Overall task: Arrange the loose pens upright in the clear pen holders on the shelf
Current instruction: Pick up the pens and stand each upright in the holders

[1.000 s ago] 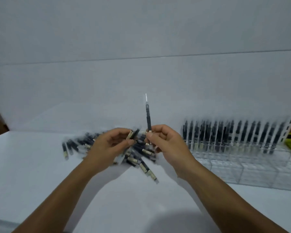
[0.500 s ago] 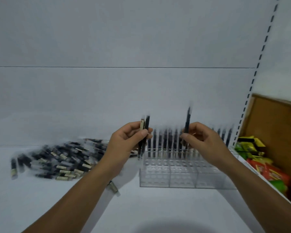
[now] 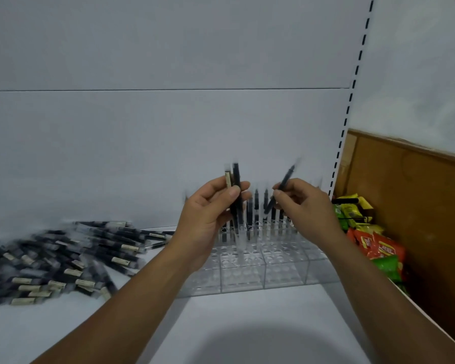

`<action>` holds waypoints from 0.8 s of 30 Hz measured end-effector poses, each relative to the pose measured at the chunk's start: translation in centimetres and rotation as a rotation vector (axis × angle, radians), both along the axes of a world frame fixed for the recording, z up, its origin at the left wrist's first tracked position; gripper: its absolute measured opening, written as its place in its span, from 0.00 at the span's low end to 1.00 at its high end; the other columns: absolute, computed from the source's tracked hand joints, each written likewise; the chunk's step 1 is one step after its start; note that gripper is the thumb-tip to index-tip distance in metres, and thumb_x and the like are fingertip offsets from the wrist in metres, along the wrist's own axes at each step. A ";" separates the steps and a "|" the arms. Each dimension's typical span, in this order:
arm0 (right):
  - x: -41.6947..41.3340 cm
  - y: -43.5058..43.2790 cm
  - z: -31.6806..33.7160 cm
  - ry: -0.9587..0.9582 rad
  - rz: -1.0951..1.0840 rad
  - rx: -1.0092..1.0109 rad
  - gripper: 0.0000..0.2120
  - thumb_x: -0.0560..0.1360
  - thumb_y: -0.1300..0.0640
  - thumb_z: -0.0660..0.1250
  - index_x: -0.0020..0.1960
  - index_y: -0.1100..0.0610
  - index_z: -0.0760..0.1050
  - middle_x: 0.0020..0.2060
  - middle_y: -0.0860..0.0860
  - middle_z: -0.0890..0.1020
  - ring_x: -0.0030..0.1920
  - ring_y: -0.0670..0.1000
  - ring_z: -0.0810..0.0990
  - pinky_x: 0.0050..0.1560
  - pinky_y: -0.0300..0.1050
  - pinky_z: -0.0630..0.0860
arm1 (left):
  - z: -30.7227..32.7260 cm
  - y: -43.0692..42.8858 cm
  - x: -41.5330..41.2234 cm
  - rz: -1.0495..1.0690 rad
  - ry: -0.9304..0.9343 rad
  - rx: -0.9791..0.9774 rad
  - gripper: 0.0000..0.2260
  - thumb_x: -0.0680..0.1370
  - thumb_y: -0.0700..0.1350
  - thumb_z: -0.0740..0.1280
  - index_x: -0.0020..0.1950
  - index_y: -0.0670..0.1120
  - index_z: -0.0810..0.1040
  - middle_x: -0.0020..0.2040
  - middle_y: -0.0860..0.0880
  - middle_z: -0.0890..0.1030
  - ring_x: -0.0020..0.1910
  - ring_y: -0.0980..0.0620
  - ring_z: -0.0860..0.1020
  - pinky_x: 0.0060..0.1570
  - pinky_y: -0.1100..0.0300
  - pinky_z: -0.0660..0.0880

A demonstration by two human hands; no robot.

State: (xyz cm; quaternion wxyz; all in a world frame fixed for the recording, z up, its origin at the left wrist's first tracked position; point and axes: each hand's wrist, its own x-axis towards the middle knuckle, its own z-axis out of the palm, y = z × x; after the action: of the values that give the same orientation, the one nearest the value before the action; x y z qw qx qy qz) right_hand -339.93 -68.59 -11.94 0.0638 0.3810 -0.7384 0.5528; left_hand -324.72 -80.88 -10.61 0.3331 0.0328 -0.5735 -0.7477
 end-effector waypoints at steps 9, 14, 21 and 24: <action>-0.4 -0.9 -0.5 0.072 -0.013 0.134 0.03 0.77 0.54 0.69 0.47 0.49 0.76 0.37 0.45 0.82 0.41 0.47 0.83 0.43 0.44 0.79 | -1.2 -0.4 -0.5 -0.010 0.056 0.153 0.11 0.71 0.42 0.68 0.53 0.47 0.80 0.51 0.51 0.85 0.49 0.56 0.82 0.45 0.62 0.79; -0.3 -1.3 -0.8 0.123 -0.004 0.226 0.03 0.75 0.54 0.71 0.48 0.48 0.77 0.38 0.40 0.80 0.41 0.44 0.80 0.45 0.42 0.77 | -1.4 -0.3 -0.4 0.017 0.051 0.162 0.13 0.70 0.42 0.68 0.54 0.50 0.80 0.50 0.52 0.85 0.49 0.56 0.82 0.42 0.64 0.78; 0.4 -2.0 -0.9 0.160 -0.040 0.203 0.05 0.77 0.50 0.69 0.45 0.49 0.75 0.35 0.40 0.77 0.36 0.40 0.75 0.38 0.35 0.70 | -1.5 -0.6 -0.2 0.028 0.039 0.185 0.14 0.73 0.40 0.68 0.58 0.49 0.79 0.50 0.52 0.85 0.51 0.56 0.82 0.46 0.62 0.79; 0.3 -2.0 -1.1 0.158 -0.053 0.227 0.05 0.75 0.49 0.71 0.44 0.48 0.75 0.35 0.40 0.77 0.37 0.41 0.76 0.42 0.41 0.75 | -1.5 -0.5 -0.2 0.029 0.029 0.183 0.10 0.76 0.38 0.66 0.55 0.48 0.79 0.49 0.52 0.85 0.50 0.56 0.82 0.45 0.63 0.79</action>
State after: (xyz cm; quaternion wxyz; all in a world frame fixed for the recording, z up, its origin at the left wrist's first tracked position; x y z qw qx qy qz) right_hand -339.66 -70.64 -13.04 0.0930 0.4087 -0.7984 0.4322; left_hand -324.89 -81.39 -12.08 0.3479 0.0608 -0.4973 -0.7925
